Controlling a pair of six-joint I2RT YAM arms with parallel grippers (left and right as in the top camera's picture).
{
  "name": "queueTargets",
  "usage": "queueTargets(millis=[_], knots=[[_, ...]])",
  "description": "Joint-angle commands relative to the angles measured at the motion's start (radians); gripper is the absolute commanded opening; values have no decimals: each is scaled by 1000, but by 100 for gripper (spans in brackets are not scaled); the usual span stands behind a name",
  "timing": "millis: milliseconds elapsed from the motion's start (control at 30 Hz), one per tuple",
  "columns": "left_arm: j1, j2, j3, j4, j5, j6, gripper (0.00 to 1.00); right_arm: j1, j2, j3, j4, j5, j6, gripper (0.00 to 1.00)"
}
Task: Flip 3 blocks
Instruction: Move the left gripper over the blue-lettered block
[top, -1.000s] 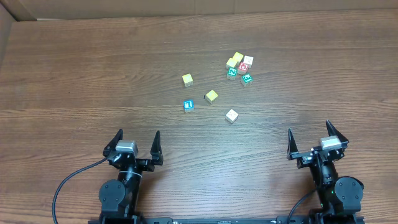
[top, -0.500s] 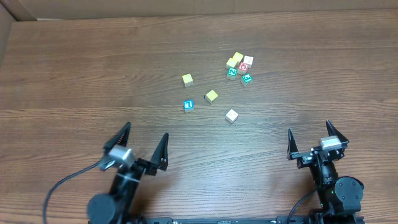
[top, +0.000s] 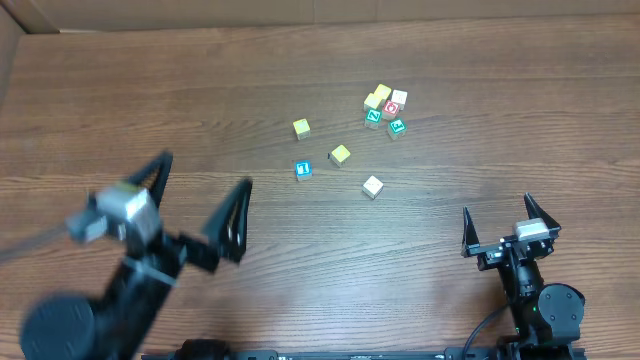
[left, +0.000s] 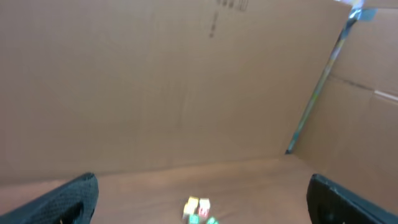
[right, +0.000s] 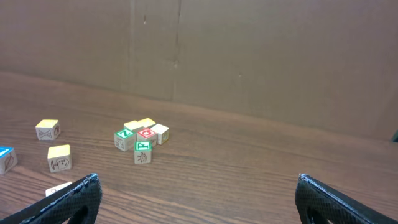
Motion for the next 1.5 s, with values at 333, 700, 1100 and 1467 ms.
queueTargets(millis=[333,700,1100,1467], knots=[[5,871,1009,-949,100,62,100,-3,-7,-11,4,-6,-3,100],[-12,1240,1017,-1223,87,57,62,-3,-7,-11,4,-6,-3,100],[-243,1447,883,-1155,-235,-92,4,-3,-7,-11,5,-6,-3,100],[-315,1572,883,-1012,-273,-111,50,-3,-7,-11,4,-6,-3,100]])
